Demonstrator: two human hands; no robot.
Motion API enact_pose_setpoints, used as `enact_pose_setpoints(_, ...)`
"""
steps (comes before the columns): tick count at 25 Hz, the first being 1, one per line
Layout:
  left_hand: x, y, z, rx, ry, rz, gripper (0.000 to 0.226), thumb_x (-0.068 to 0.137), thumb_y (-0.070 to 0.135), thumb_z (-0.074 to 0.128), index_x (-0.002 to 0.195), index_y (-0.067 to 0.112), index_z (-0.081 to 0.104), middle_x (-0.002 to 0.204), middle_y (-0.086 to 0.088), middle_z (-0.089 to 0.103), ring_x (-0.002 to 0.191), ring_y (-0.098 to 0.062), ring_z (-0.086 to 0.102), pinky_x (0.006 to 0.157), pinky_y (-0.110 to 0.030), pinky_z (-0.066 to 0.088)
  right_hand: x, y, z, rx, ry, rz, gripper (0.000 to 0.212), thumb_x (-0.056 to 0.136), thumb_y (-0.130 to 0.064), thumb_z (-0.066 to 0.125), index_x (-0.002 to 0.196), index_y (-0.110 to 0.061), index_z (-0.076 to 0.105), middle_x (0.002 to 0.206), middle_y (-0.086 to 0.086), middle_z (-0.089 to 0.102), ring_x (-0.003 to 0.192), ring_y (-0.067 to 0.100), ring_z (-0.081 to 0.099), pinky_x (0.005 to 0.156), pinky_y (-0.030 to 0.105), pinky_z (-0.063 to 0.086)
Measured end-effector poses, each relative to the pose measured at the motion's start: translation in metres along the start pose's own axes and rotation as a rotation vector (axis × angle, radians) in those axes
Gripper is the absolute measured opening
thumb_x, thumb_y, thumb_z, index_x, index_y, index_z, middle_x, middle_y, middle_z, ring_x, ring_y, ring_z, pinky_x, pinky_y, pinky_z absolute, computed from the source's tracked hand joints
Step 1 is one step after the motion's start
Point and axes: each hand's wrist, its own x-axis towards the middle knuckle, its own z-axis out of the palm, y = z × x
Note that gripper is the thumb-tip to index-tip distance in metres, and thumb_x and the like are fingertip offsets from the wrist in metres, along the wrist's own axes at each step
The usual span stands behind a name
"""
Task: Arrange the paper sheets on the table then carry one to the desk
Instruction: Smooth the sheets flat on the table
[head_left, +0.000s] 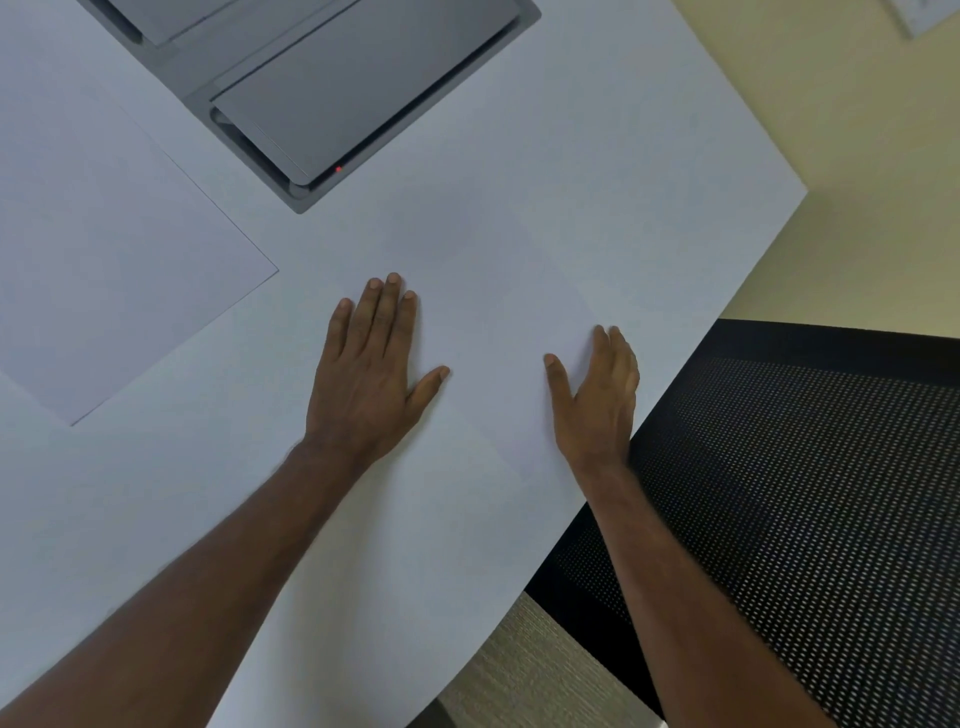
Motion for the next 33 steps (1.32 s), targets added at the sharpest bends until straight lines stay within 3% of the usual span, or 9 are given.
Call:
enact_pose_setpoints(11, 0.0, 0.0, 0.004, 0.052, 0.007, 0.011, 0.083, 0.106, 0.062, 0.032, 0.166, 0.006, 0.017, 0.176, -0.014, 0.014, 0.164, -0.029, 0.012, 0.132, -0.052, 0.012, -0.007, -0.005, 0.014, -0.062, 0.049, 0.037, 0.07, 0.11, -0.05, 0.033, 0.167, -0.014, 0.014, 0.176, 0.004, 0.01, 0.163, 0.023, 0.004, 0.131, 0.045, 0.018)
enact_pose_setpoints(29, 0.001, 0.002, 0.002, 0.043, -0.003, -0.003, 0.081, 0.106, 0.061, 0.031, 0.166, 0.007, 0.018, 0.176, -0.014, 0.016, 0.163, -0.03, 0.014, 0.132, -0.052, 0.011, -0.003, -0.002, 0.02, -0.071, 0.052, 0.023, 0.068, 0.111, -0.047, 0.028, 0.167, -0.013, 0.007, 0.177, 0.006, 0.004, 0.164, 0.024, 0.0, 0.132, 0.047, 0.011)
enact_pose_setpoints(33, 0.002, -0.002, -0.014, -0.172, -0.03, -0.043, 0.08, 0.107, 0.055, 0.037, 0.167, 0.008, 0.013, 0.177, -0.011, 0.007, 0.164, -0.027, 0.004, 0.133, -0.047, 0.005, -0.003, -0.025, 0.01, 0.076, 0.12, 0.057, 0.068, 0.111, -0.044, 0.035, 0.166, -0.011, 0.013, 0.176, 0.009, 0.005, 0.163, 0.026, 0.002, 0.131, 0.05, 0.015)
